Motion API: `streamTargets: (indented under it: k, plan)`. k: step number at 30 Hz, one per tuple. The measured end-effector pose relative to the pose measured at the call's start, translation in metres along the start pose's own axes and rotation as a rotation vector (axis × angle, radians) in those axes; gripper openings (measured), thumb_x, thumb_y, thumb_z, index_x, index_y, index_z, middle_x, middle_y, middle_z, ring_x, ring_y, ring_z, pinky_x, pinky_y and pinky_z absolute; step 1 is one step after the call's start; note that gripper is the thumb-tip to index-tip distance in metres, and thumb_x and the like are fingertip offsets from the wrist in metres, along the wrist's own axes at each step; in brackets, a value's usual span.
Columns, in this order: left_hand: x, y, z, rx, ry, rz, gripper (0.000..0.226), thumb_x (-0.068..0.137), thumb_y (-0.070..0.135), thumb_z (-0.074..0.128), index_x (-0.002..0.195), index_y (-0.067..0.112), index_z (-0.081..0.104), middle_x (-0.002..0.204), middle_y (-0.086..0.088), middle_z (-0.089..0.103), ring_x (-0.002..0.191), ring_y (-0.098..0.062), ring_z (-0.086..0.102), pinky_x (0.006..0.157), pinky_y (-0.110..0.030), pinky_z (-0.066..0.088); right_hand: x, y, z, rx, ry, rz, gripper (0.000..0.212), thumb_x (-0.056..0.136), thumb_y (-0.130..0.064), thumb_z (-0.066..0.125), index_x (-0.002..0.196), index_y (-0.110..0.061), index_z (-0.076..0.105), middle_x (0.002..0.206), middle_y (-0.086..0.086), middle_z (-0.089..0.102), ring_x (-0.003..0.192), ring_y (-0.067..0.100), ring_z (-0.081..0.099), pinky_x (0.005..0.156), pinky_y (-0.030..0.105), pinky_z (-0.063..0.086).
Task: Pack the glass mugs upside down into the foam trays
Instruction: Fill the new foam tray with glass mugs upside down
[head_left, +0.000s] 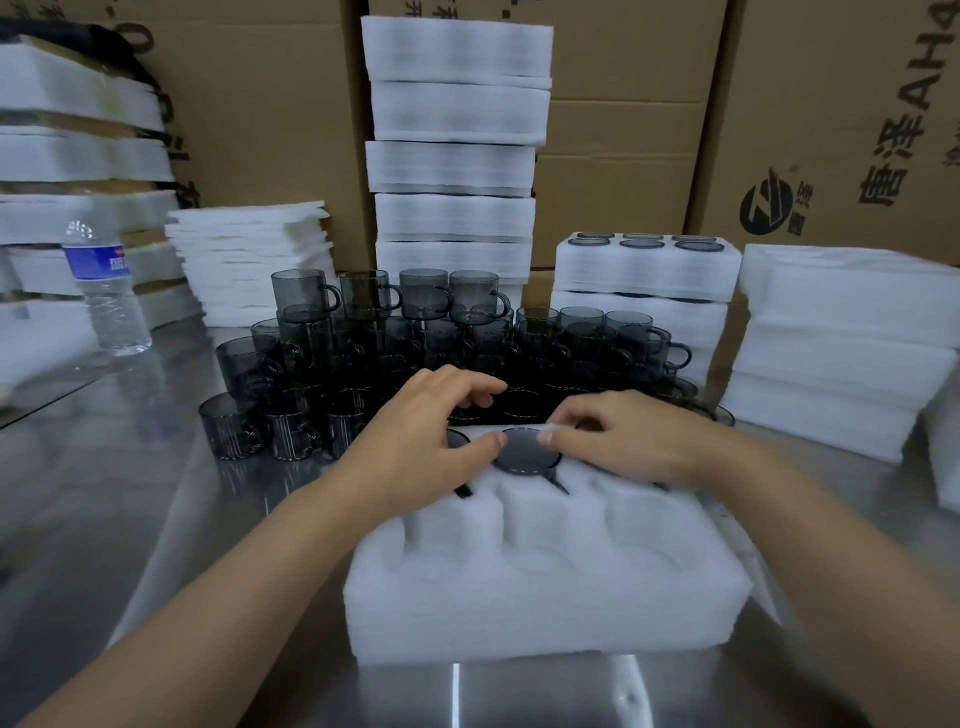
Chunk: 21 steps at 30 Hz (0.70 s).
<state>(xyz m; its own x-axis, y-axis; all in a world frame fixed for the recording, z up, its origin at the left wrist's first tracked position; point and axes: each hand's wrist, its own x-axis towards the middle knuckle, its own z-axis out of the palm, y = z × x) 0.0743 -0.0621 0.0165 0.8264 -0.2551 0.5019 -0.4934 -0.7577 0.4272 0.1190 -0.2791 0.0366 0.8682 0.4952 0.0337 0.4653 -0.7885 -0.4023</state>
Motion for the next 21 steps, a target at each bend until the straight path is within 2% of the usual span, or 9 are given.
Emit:
streamTargets:
  k: [3, 5, 8, 11, 15, 21]
  plan:
    - [0.0, -0.001, 0.0, -0.005, -0.004, -0.004, 0.039, 0.084, 0.035, 0.061, 0.123, 0.037, 0.053, 0.102, 0.027, 0.052, 0.102, 0.009, 0.041, 0.081, -0.006, 0.033, -0.001, -0.001, 0.005, -0.068, -0.031, -0.003, 0.037, 0.09, -0.063, 0.038, 0.108, -0.037, 0.058, 0.104, -0.011, 0.063, 0.095, 0.008, 0.057, 0.086, 0.029, 0.047]
    - [0.0, 0.0, 0.0, -0.008, -0.01, -0.009, 0.039, 0.084, 0.037, 0.06, 0.122, 0.038, 0.053, 0.101, 0.026, 0.052, 0.103, 0.009, 0.041, 0.079, -0.003, 0.032, -0.003, -0.003, 0.005, -0.08, -0.058, 0.001, 0.039, 0.092, -0.061, 0.035, 0.109, -0.033, 0.055, 0.105, -0.008, 0.061, 0.097, 0.01, 0.054, 0.083, 0.025, 0.042]
    - [0.0, 0.0, 0.0, -0.02, -0.02, -0.024, 0.037, 0.082, 0.039, 0.058, 0.119, 0.04, 0.054, 0.1, 0.025, 0.053, 0.103, 0.009, 0.042, 0.079, -0.001, 0.033, -0.003, -0.006, 0.004, -0.129, -0.102, -0.006, 0.044, 0.094, -0.06, 0.03, 0.111, -0.025, 0.052, 0.107, -0.007, 0.057, 0.1, 0.011, 0.05, 0.081, 0.027, 0.037]
    - [-0.001, 0.0, 0.0, -0.019, -0.032, -0.043, 0.035, 0.082, 0.041, 0.057, 0.117, 0.04, 0.056, 0.098, 0.026, 0.054, 0.102, 0.008, 0.044, 0.082, -0.008, 0.037, -0.003, -0.007, 0.005, -0.146, -0.101, -0.012, 0.043, 0.094, -0.059, 0.029, 0.106, -0.024, 0.05, 0.097, -0.011, 0.051, 0.097, 0.011, 0.047, 0.082, 0.029, 0.036]
    - [-0.001, 0.001, 0.001, -0.026, -0.036, -0.054, 0.025, 0.085, 0.031, 0.064, 0.11, 0.034, 0.062, 0.094, 0.022, 0.058, 0.098, 0.003, 0.051, 0.088, -0.021, 0.042, -0.002, -0.004, 0.009, -0.176, -0.046, -0.021, 0.038, 0.093, -0.06, 0.028, 0.098, -0.027, 0.048, 0.088, -0.017, 0.047, 0.098, 0.011, 0.046, 0.085, 0.031, 0.036]
    - [0.001, 0.0, 0.002, -0.048, -0.037, -0.074, 0.021, 0.085, 0.027, 0.066, 0.107, 0.029, 0.065, 0.098, 0.014, 0.06, 0.097, -0.002, 0.054, 0.089, -0.026, 0.044, -0.003, 0.002, 0.014, -0.115, 0.044, -0.028, 0.037, 0.09, -0.062, 0.035, 0.102, -0.033, 0.054, 0.094, -0.016, 0.055, 0.097, 0.008, 0.049, 0.087, 0.03, 0.039]
